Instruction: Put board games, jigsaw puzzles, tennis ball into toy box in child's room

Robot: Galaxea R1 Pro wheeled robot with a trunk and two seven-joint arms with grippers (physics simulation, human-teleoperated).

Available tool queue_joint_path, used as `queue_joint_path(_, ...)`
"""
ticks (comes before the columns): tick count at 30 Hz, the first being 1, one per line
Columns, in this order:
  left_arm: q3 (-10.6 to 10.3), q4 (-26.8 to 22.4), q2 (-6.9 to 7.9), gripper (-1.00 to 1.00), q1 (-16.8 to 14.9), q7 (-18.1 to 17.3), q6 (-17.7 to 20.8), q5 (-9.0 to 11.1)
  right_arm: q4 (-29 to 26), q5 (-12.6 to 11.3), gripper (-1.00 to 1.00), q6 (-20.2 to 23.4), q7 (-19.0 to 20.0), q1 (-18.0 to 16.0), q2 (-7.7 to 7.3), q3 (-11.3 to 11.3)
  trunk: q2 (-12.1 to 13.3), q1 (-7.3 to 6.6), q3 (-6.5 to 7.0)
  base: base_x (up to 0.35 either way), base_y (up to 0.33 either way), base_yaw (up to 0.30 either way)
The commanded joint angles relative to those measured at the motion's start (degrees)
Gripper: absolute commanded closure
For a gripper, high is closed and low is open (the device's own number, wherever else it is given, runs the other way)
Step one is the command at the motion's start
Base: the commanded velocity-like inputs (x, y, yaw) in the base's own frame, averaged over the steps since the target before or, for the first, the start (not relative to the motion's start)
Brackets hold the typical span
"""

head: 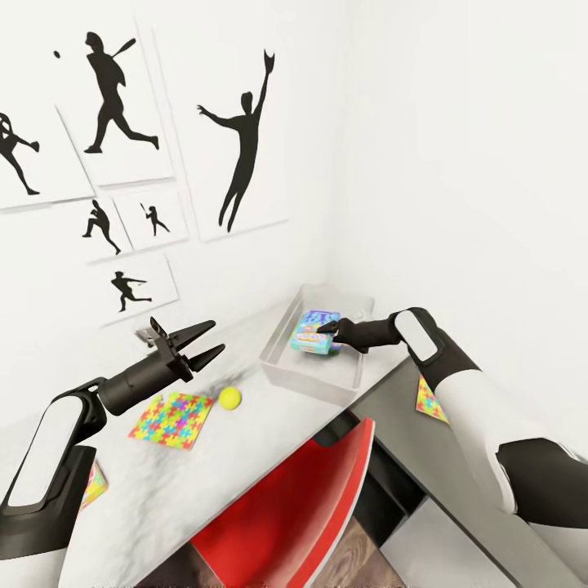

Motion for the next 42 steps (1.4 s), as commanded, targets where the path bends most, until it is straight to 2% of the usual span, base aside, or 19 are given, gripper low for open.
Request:
queue_joint_path(1, 0.1, 0.0, 0.00, -1.00, -0.1, -0.6, 0.2, -0.6, 0.0, 0.4, 1.00, 0.1, 0.8, 0.0, -0.01, 0.2, -0.1, 0.03, -0.21, 0.000, 0.000, 0.052)
queue_joint_path(13, 0.0, 0.0, 0.22, -1.00, -0.1, -0.6, 0.2, -0.5, 0.2, 0.5, 1.00, 0.0, 0.4, 0.1, 1.14, 0.2, -0.1, 0.03, -1.33, 0.000, 0.000, 0.064)
queue_joint_path(21, 0.0, 0.0, 0.31, -1.00, 0.0, -0.6, 0.2, -0.4, 0.2, 0.5, 1.00, 0.0, 0.4, 0.0, 1.28, 0.2, -0.1, 0.03, -2.08, 0.000, 0.000, 0.070)
queue_joint_path(42, 0.0, 0.0, 0.46, -1.00, 0.0, -0.6, 0.2, -0.4, -0.2, 0.4, 1.00, -0.1, 0.4, 0.0, 0.51, -0.3, -0.1, 0.03, -3.72, 0.000, 0.000, 0.053)
